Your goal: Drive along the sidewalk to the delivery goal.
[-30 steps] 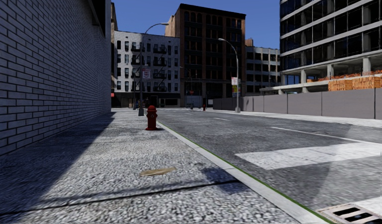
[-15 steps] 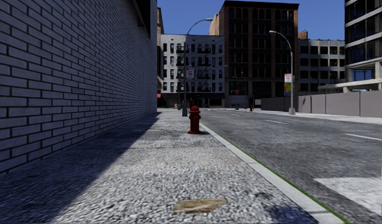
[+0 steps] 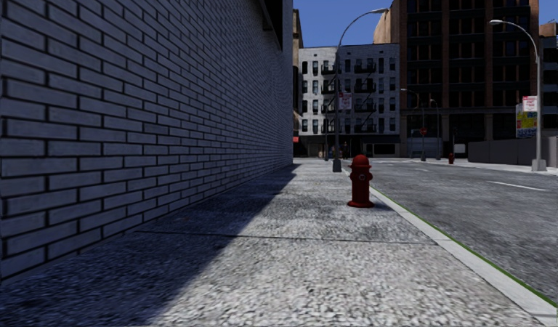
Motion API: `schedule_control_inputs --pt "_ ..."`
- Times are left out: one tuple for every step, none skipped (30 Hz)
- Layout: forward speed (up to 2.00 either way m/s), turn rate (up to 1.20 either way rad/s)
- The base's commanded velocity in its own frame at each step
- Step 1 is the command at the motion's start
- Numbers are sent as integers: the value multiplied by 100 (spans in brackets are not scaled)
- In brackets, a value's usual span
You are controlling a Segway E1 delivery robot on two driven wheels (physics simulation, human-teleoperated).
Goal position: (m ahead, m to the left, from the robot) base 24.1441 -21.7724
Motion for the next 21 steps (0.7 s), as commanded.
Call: schedule_control_inputs --pt "200 55" --pt "200 55" --pt "200 48" --pt "200 0" --pt "200 0" --pt "200 0" --pt "200 0" --pt "200 0" --pt "200 0" --pt "200 0" --pt "200 0" --pt "200 0" --pt "200 0" --pt "200 0" --pt "200 0" --pt "200 0" --pt "200 0" --pt "200 0" --pt "200 0" --pt "200 0" --pt "200 0"
